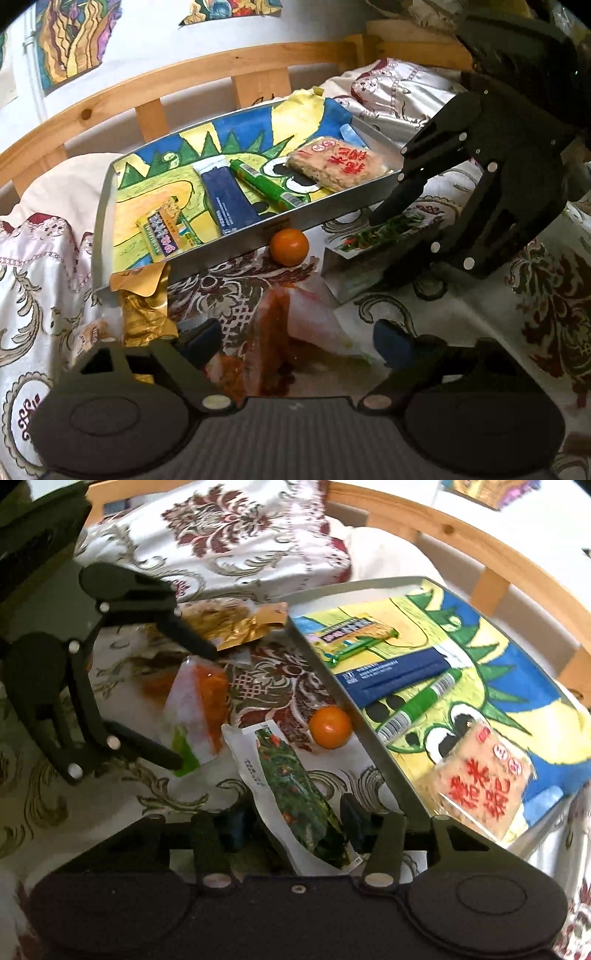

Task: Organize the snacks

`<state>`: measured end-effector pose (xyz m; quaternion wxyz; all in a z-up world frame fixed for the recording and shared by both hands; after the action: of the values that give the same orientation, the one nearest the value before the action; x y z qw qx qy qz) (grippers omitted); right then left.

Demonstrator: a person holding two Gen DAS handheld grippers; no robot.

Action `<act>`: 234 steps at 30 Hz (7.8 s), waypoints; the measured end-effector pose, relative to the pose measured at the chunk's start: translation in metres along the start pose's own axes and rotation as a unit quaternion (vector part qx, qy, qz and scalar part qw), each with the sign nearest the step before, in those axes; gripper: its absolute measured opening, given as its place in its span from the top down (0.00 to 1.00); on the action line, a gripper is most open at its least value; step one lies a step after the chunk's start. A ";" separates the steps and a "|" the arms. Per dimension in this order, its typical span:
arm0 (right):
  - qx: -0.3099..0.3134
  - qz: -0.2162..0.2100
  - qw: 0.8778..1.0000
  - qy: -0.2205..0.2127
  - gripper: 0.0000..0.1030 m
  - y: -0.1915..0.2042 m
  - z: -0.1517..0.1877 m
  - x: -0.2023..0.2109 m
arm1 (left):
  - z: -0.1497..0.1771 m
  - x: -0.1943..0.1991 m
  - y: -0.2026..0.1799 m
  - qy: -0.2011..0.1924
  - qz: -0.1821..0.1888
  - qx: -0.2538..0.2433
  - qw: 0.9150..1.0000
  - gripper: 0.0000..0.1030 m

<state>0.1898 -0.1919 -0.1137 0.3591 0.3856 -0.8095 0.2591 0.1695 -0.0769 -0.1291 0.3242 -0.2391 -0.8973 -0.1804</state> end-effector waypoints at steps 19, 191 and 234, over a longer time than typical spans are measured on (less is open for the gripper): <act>0.009 0.039 0.999 0.005 0.55 0.006 -0.003 -0.002 | 0.003 -0.012 0.005 0.043 0.008 0.035 0.998 0.49; -0.237 0.101 0.966 -0.025 0.01 0.062 -0.031 0.033 | 0.066 0.108 0.094 0.017 -0.174 0.239 0.955 0.01; -0.326 0.023 0.945 -0.016 0.03 0.073 -0.098 -0.086 | 0.027 0.037 0.146 0.053 -0.080 0.167 0.981 0.06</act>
<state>0.2061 -0.0445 -0.1322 0.4465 0.2329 -0.8638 -0.0169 0.2109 0.0675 -0.0997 0.3910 -0.0989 -0.9127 -0.0654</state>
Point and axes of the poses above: each gripper's, at about its wrist camera, not at the fingertips, and x roughly against the way its jaws point, y to its left, z to its underside, the point moved 9 cm from there along -x, roughly the way its jaws point, and after that the axes turned 1 degree about -z, right-handed, at the moved point
